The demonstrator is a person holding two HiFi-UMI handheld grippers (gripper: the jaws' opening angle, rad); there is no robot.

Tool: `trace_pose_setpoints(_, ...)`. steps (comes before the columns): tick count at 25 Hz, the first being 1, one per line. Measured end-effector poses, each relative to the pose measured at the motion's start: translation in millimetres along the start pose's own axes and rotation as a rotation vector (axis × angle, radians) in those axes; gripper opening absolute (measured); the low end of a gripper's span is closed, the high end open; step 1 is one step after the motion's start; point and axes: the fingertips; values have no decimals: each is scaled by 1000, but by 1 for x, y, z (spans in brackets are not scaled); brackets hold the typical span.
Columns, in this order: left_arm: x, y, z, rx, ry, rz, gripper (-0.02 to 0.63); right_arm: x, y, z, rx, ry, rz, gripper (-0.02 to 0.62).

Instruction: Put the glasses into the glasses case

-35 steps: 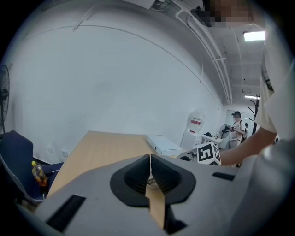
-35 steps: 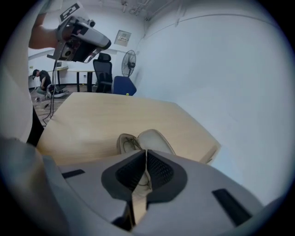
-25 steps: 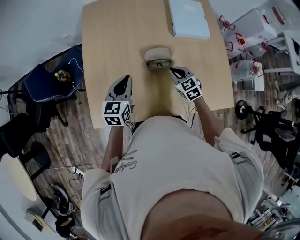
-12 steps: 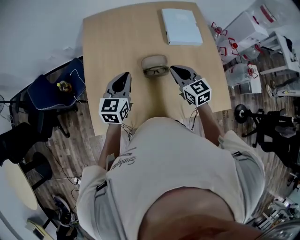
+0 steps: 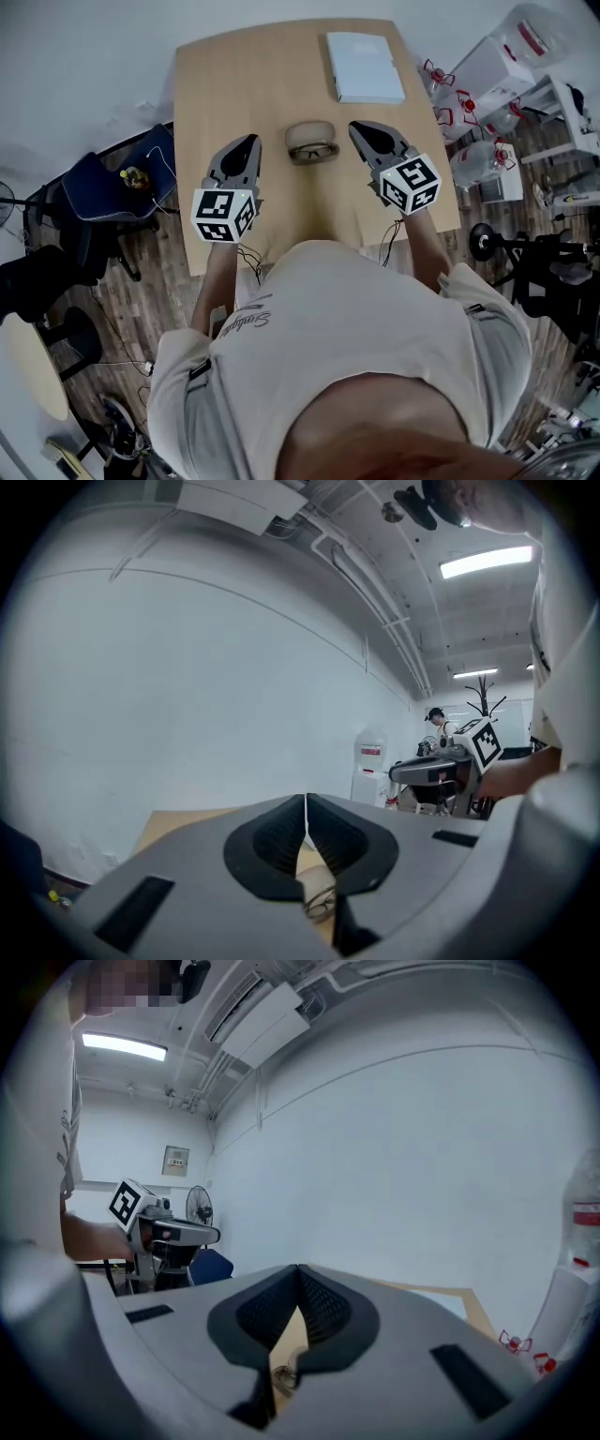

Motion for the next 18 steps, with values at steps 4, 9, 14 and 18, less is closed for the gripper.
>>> trace_pose_setpoints(4, 13, 6, 2, 24, -22, -2, 17, 19, -3, 6, -11, -42, 7, -5)
trace_pose_setpoints(9, 23, 14, -1, 53, -45, 4, 17, 26, 2, 9, -6, -57, 10, -5)
trace_pose_setpoints(14, 29, 17, 0, 65, -51, -22, 17, 33, 3, 11, -5, -77, 26, -5)
trace_pose_setpoints(18, 23, 20, -1, 83, -40, -18, 17, 32, -2, 10, -22, -87, 20, -5)
Point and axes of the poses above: the fingertips, and each gripper's own axes: z backward along the fingers, y to its left, x out of its top, and after that the axes turned 8 degrees about -z, right-handed
